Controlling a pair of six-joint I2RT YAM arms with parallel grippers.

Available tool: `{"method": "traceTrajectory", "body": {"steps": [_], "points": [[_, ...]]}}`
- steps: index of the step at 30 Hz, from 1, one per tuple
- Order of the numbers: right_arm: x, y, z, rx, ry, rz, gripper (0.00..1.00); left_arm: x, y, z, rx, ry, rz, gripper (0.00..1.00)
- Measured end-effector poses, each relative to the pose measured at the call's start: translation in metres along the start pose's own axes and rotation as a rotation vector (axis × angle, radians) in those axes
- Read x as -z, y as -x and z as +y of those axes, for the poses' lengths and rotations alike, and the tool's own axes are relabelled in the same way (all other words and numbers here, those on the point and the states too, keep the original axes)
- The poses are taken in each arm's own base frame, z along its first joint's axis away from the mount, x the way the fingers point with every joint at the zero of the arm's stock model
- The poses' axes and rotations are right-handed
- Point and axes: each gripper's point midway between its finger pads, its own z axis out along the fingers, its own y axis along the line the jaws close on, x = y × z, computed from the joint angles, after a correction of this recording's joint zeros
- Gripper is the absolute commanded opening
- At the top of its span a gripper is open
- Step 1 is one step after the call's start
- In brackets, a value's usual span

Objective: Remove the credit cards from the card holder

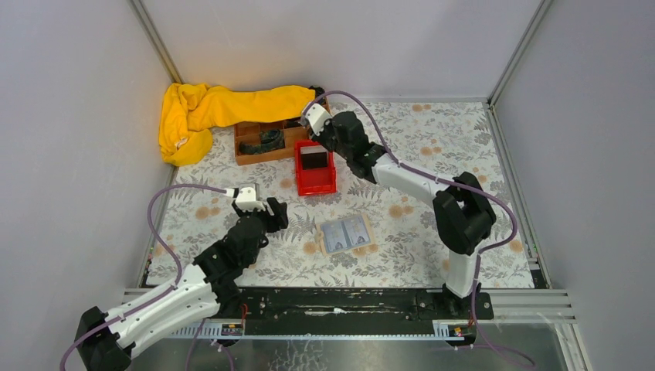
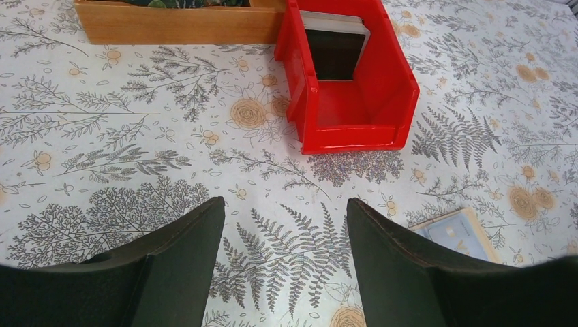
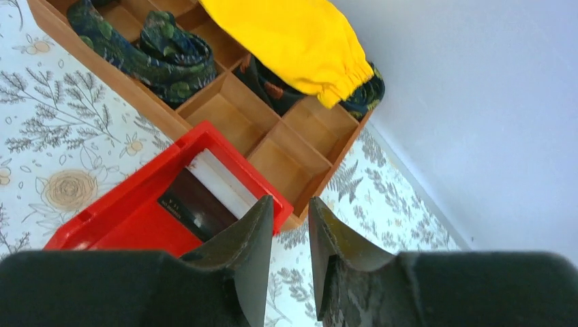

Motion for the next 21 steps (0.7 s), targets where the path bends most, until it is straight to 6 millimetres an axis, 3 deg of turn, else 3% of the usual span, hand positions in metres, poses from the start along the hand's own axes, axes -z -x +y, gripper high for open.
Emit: {"method": "traceTrajectory", "body": {"steps": [4,11,21], "points": [[0.016,-0.014,0.001,-0.090,-0.030,0.038,0.35,-0.002,-0.004,-0.001,-0.011,-0.003,0.015,0.73],[0.036,-0.054,0.021,-0.343,-0.048,0.182,0.48,-0.002,-0.007,-0.003,-0.015,-0.011,0.027,0.73],[0.041,-0.072,0.036,-0.454,-0.038,0.260,0.48,0.003,0.005,-0.005,0.038,-0.033,-0.018,0.73]]}}
